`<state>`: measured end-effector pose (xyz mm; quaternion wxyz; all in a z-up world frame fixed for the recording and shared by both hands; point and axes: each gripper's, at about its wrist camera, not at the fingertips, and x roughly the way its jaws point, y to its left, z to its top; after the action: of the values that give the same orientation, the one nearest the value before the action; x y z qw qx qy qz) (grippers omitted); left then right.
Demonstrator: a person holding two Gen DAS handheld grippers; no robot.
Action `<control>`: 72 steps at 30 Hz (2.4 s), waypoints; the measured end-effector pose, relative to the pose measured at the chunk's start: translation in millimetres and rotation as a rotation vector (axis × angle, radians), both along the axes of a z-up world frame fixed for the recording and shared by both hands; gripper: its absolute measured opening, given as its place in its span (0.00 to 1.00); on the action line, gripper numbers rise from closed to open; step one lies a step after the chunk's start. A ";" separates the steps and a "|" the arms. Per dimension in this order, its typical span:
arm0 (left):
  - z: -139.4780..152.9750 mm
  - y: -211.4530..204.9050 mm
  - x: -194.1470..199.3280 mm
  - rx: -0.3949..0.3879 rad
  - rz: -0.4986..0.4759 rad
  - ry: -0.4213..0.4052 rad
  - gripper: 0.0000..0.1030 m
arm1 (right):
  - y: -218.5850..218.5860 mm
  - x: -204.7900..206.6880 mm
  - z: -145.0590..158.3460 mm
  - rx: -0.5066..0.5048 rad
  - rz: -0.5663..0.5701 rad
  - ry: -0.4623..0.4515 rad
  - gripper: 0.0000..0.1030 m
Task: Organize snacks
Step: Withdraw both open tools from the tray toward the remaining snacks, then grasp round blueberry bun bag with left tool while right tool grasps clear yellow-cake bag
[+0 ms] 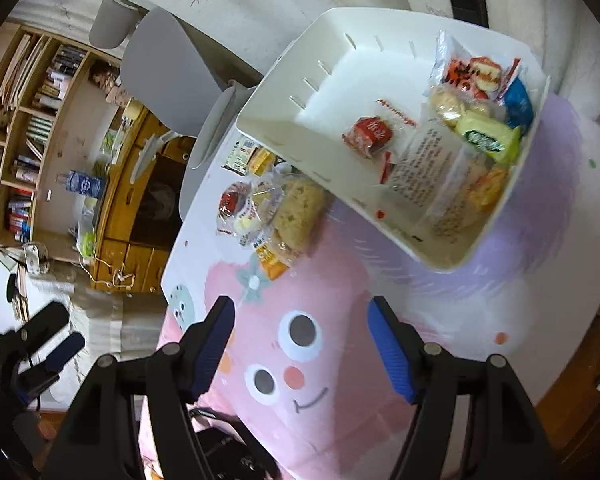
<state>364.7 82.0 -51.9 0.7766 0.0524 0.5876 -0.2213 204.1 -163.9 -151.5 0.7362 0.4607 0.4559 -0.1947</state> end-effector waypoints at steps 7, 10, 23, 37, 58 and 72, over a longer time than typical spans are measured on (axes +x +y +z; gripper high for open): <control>-45.5 -24.8 52.3 0.042 0.008 0.108 0.92 | 18.3 28.5 -28.5 0.007 -0.008 -0.020 0.68; -71.6 -34.0 70.0 0.051 0.019 0.158 0.92 | 24.1 42.3 -39.9 -0.007 -0.010 -0.032 0.68; -190.3 -68.2 114.4 -0.011 0.024 0.381 0.92 | 26.1 96.9 -96.7 -0.180 -0.008 -0.013 0.67; -249.6 -89.4 126.4 -0.145 0.056 0.503 0.92 | 21.3 120.3 -126.4 -0.389 0.017 0.007 0.67; -247.3 -66.4 143.4 -0.305 0.261 0.395 0.63 | 25.1 137.0 -131.9 -0.475 0.106 -0.006 0.59; -227.2 -50.9 138.0 -0.282 0.316 0.352 0.37 | 24.2 130.3 -122.1 -0.439 0.173 0.007 0.53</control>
<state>502.7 31.1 -279.1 0.6870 -0.1879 0.6778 -0.1826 334.5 -139.7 -273.6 0.8313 0.2478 0.4428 -0.2268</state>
